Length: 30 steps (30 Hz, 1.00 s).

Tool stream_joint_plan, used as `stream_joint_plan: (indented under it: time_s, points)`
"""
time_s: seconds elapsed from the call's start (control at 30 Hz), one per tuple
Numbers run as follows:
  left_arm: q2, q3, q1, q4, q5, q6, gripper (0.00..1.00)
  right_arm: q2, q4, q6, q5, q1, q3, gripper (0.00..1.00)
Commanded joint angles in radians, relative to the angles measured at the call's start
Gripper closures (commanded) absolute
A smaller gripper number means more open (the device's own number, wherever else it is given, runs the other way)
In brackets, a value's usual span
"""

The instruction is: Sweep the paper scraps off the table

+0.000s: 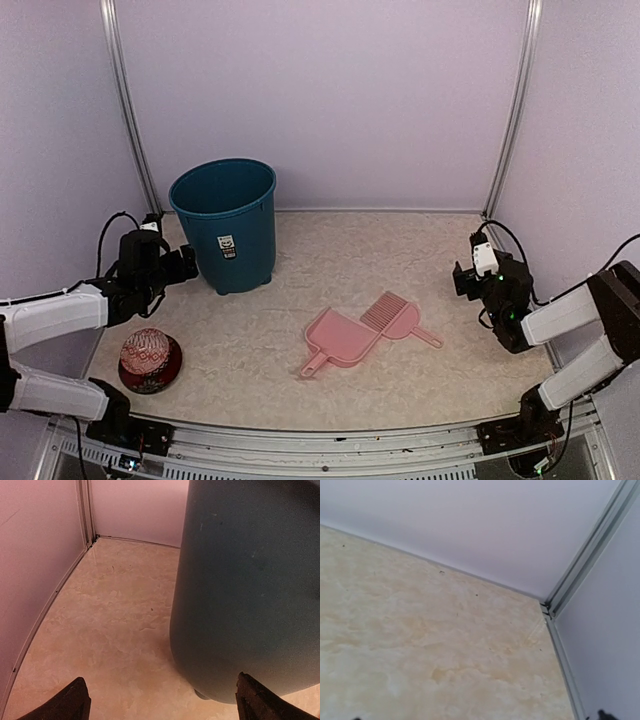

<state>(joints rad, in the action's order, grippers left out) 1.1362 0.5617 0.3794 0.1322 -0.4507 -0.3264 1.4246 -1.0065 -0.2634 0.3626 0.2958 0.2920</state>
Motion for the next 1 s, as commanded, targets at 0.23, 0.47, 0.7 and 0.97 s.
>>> stream_joint_plan:
  time_s: [0.23, 0.47, 0.7, 0.97]
  points:
    - [0.135, -0.059, -0.112, 0.268, 0.110, 0.230, 0.01, 0.076, -0.199, 0.105, -0.283, -0.173, -0.030, 0.00]
    - [0.189, -0.116, -0.199, 0.440, 0.190, 0.299, 0.01, 0.159, -0.388, 0.197, -0.271, -0.242, -0.094, 0.00]
    - [0.283, -0.130, -0.287, 0.621, 0.298, 0.334, 0.01, 0.160, -0.379, 0.211, -0.255, -0.250, -0.084, 0.00]
    - [0.331, -0.178, -0.309, 0.808, 0.351, 0.336, 0.01, 0.160, -0.384, 0.213, -0.258, -0.253, -0.087, 0.00]
